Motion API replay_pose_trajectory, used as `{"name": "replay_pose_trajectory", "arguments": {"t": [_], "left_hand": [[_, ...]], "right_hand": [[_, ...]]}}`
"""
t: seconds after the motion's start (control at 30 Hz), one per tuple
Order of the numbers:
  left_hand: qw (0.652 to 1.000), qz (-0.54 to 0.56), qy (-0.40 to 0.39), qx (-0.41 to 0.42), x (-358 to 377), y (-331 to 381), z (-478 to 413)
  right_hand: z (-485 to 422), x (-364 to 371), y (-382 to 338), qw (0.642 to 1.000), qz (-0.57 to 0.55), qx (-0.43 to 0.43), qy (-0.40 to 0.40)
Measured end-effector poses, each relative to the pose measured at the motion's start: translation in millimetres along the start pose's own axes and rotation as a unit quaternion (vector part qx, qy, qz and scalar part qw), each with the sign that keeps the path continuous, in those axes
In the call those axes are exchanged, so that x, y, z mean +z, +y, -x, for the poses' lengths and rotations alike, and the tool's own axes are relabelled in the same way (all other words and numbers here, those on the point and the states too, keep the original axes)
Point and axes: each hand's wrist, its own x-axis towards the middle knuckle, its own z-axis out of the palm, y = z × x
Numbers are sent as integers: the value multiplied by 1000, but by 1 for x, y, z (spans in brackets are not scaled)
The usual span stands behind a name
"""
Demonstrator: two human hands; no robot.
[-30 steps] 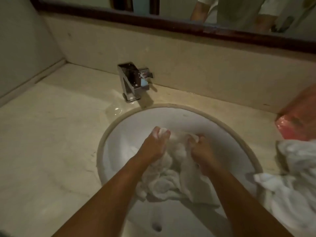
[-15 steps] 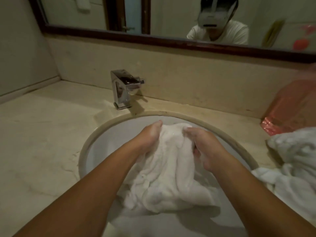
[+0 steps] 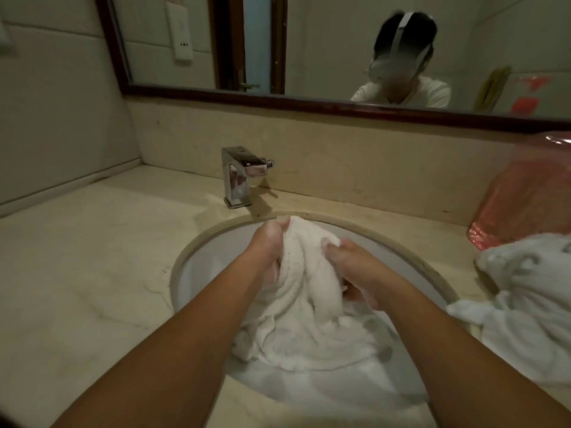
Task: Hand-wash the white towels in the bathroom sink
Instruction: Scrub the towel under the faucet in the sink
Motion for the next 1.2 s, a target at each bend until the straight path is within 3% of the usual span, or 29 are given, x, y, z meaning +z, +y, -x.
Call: {"name": "replay_pose_trajectory", "arguments": {"t": [0.07, 0.17, 0.33, 0.43, 0.53, 0.6, 0.7, 0.87, 1.0, 1.1, 1.2], "left_hand": [[999, 24, 17, 20, 3, 4, 1], [997, 41, 26, 51, 14, -1, 0], [992, -44, 69, 101, 35, -11, 1], [987, -76, 69, 127, 46, -7, 10], [972, -118, 60, 191, 47, -3, 18], [979, -72, 53, 185, 46, -7, 19], [987, -9, 34, 156, 46, -9, 15], [984, -5, 68, 165, 36, -2, 13], [988, 12, 14, 155, 40, -11, 14], [984, 23, 49, 169, 35, -3, 8], [988, 27, 18, 151, 34, -6, 13]], "right_hand": [[-3, -1, -1, 999, -24, 4, -27], [-3, 2, -9, 992, -123, -7, 15], [-20, 12, -14, 966, -251, 12, 52], [-13, 30, -19, 979, -162, -75, 95], [-7, 35, -19, 969, -53, -195, 141], [-17, 28, -18, 959, -15, -224, 174], [-29, 23, -24, 953, -23, -205, 223], [-8, 39, -20, 960, 66, -210, 173], [-22, 21, -32, 946, 42, -212, 243], [-12, 34, -28, 953, 87, -210, 200], [-10, 30, -24, 947, 105, -216, 213]]}}
